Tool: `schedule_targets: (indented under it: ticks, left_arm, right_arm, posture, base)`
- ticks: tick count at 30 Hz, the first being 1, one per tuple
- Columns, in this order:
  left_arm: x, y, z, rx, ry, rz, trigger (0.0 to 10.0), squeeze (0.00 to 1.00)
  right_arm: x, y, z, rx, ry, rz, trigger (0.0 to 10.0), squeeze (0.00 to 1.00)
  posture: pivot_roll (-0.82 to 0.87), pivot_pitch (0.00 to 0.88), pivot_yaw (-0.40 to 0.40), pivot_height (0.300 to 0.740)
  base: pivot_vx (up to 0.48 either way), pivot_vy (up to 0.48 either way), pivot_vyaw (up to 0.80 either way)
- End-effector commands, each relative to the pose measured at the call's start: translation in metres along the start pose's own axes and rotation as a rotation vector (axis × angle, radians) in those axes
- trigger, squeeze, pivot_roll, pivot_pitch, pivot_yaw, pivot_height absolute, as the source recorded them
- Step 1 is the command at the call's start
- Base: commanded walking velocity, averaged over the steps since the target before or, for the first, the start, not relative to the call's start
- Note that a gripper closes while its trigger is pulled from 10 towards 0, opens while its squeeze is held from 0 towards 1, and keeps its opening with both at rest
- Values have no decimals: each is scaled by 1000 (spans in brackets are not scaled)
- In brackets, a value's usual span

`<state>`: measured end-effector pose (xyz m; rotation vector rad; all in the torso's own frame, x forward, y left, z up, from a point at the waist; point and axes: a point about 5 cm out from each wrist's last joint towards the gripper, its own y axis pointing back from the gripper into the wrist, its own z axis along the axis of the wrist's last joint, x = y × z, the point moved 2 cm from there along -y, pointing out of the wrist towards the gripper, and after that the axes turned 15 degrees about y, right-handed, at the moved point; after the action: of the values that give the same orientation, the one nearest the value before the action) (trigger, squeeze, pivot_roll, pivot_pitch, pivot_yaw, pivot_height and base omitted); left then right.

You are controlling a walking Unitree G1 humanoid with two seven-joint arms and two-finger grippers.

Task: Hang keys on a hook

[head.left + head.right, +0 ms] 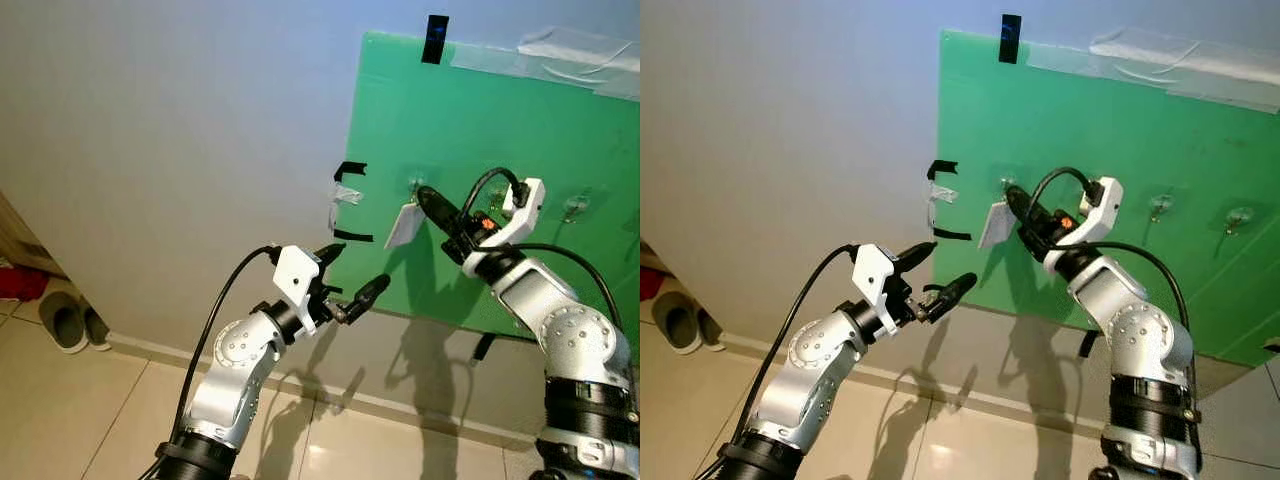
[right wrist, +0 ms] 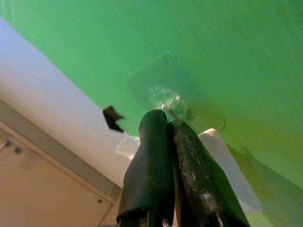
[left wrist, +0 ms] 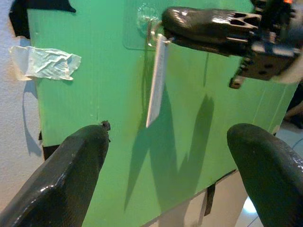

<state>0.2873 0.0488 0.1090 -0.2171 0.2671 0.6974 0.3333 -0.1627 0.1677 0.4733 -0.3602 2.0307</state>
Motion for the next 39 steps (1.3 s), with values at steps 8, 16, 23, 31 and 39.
schedule_targets:
  ticks: [8,16,23,31,39]
  left_arm:
    - [-5,-3,3,-2,-4,-26,10000,0]
    - [-4,-2,2,2,8,-12,10000,0]
    - [-4,-2,1,5,14,-11,10000,0]
    - [-4,-2,0,11,22,-11,10000,0]
    - [-3,-2,0,13,24,-10,10000,0]
  right_arm:
    - [-11,-11,-9,23,-45,-65,10000,0]
    - [-34,-7,-21,41,-176,-195,10000,0]
    - [-41,-2,-32,75,-192,-259,10000,0]
    - [-51,5,-42,119,-175,-347,10000,1000]
    - [-50,4,-35,96,-79,-359,10000,1000]
  posture:
    - [-66,0,-22,740]
    - [-56,0,-33,740]
    - [-57,0,-33,740]
    - [-68,0,-28,740]
    - [-67,0,-26,740]
  base:
    - [0,0,0]
    - [0,0,0]
    - [0,0,0]
    - [0,0,0]
    - [0,0,0]
